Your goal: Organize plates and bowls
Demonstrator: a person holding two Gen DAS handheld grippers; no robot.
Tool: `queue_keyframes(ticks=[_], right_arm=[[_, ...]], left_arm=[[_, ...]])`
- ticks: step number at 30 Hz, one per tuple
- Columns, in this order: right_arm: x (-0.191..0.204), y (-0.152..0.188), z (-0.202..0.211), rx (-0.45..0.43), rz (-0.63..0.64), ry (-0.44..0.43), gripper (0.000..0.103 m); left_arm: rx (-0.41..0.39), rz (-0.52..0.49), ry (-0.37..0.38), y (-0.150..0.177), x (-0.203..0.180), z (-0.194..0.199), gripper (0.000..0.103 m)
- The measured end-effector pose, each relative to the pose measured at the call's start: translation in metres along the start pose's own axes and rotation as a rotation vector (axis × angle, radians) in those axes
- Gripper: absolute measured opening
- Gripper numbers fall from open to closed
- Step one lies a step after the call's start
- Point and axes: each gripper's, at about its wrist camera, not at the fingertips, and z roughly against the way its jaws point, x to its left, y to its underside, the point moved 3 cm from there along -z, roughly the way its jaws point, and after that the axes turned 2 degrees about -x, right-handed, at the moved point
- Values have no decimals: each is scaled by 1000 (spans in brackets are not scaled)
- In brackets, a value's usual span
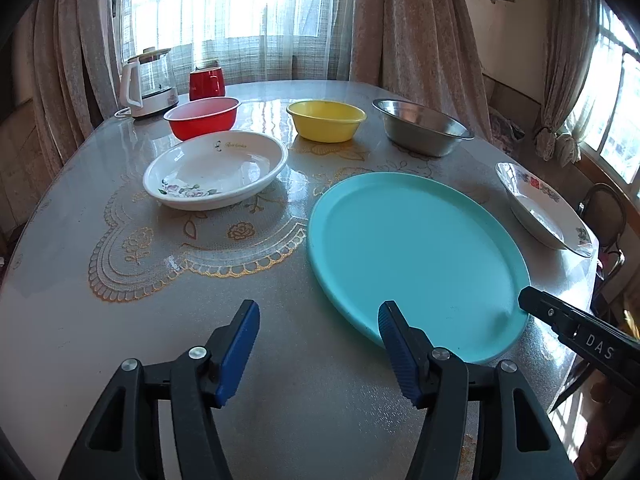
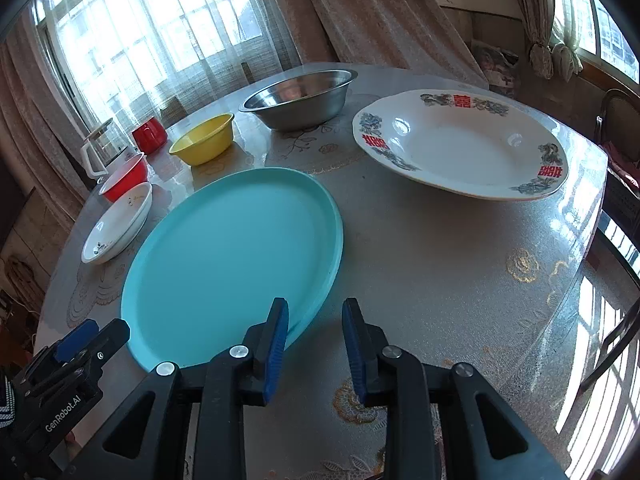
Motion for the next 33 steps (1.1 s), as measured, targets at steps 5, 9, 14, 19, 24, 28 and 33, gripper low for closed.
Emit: queue_keyframes(ticks=[5,9,14,19,24,28,33], right_arm=[[-7,-1,11,-17,-10,7,31],[-18,-4,20,-33,-30,6,31],[-35,-10,28,-55,-59,20,31],[-51,-17,33,-63,-92,25,32],[-67,-20,35,-70,-115,43,34],[-86,-22,36,-83,-138,74,38],[-121,-29,37,-123,-214,96,39]], left_arm=[[-36,-16,-15,-7,-5,12,74],[-38,-35,-9,-13,-16,16,76],[-42,-74,11,-22,-36,18,78],[-45,-103,41,-30,-59,18,84],[-15,-105,117,-35,-80,12,89],[11,-98,178,-41,-98,3,91],[34,-88,218,-54,-116,-9,91]])
